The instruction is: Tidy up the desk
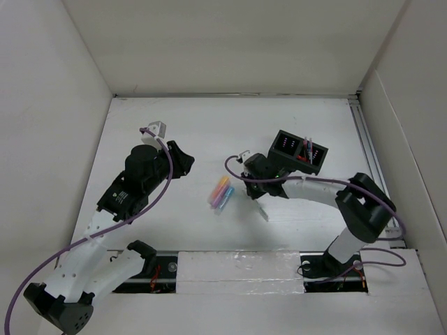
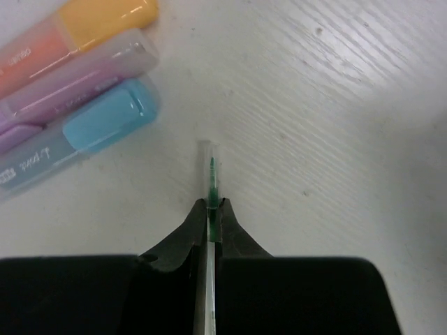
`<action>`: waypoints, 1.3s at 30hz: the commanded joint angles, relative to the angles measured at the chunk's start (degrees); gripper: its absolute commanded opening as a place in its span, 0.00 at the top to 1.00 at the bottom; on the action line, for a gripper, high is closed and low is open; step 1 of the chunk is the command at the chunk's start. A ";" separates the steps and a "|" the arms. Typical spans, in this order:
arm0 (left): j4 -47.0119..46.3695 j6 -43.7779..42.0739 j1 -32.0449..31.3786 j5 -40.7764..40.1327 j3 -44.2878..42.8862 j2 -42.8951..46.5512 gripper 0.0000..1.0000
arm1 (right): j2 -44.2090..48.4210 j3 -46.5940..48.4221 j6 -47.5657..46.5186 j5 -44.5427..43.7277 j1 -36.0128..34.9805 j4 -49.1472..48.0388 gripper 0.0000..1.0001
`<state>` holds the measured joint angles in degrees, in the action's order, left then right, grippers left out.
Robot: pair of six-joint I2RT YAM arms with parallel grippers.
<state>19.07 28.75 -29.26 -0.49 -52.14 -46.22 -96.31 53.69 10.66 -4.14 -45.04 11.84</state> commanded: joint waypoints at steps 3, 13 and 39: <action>-2.63 0.60 -0.28 -0.04 -0.16 0.08 0.70 | 16.13 0.97 -6.34 -2.45 5.03 -2.16 1.00; -5.54 4.03 -0.28 4.27 0.72 -0.89 0.70 | 30.92 3.27 -19.71 11.16 32.86 -18.33 1.00; -4.48 3.42 -0.28 3.74 1.16 -1.68 0.69 | 33.20 -10.99 -17.68 27.35 47.06 -31.91 0.39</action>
<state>16.08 33.21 -29.26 2.92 -49.21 -47.35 -66.22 40.77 -6.22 23.24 1.80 -21.02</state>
